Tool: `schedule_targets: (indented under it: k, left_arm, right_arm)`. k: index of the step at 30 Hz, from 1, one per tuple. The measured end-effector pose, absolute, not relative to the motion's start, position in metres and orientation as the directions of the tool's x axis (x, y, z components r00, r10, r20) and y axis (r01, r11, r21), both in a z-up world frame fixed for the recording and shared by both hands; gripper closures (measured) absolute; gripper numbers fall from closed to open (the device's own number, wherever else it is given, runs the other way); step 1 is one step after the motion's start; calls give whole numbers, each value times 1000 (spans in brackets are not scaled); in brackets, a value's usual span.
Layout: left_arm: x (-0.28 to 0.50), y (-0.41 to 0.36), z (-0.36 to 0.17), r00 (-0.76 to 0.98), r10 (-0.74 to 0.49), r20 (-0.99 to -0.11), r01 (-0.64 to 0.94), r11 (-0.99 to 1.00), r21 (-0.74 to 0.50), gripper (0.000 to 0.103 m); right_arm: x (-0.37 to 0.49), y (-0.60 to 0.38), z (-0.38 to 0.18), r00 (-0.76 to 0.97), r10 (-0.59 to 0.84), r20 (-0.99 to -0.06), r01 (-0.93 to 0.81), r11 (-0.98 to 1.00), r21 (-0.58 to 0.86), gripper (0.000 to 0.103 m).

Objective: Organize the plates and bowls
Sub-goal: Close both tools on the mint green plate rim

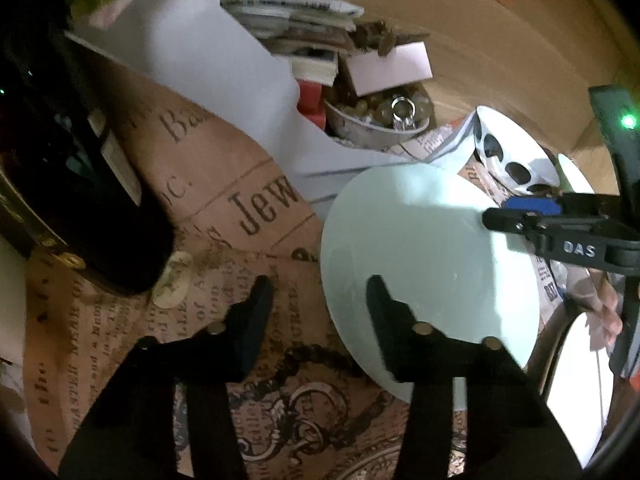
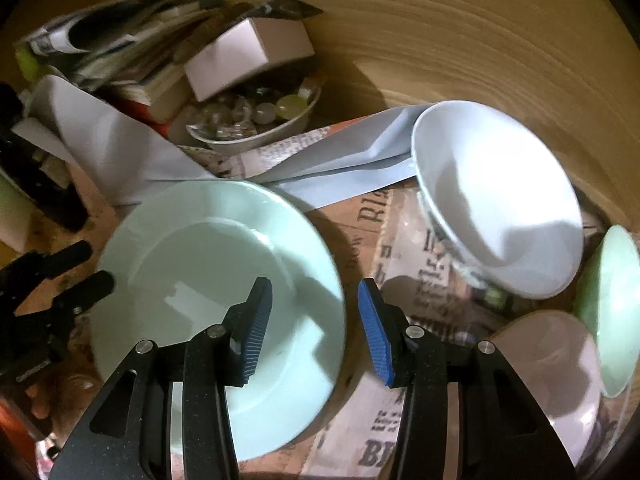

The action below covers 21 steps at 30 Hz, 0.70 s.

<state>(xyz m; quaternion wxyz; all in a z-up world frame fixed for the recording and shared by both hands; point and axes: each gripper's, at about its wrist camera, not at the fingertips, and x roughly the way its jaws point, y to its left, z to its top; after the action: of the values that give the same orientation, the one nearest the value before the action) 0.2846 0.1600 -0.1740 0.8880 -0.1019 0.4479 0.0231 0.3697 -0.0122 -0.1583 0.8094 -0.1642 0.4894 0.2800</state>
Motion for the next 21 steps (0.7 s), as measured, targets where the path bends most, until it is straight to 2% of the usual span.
schedule_targets:
  k: [2, 3, 8, 9, 13, 21]
  left_arm:
    - [286, 163, -180, 582, -106, -806, -118, 970, -212, 71]
    - [285, 165, -180, 587, -121, -800, -117, 966, -232, 72]
    - [276, 161, -177, 594, -147, -791, -83, 967, -242, 87]
    - [273, 158, -176, 598, -135, -790, -79, 971, -226, 87]
    - [266, 160, -175, 600, -123, -791, -81, 974, -213, 87]
    - [248, 169, -175, 606, -83, -791, -103, 978, -182, 87]
  right_arm:
    - [374, -10, -161, 365, 274, -890, -608, 794, -5, 61]
    - [376, -11, -162, 355, 276, -893, -602, 798, 7, 61]
    - [373, -5, -166, 336, 257, -906, -621, 783, -8, 64]
    - [371, -3, -167, 349, 255, -902, -625, 780, -21, 69]
    - [356, 7, -171, 354, 244, -903, -656, 753, -53, 70]
    - [319, 4, -170, 307, 312, -899, -702, 712, 7, 70]
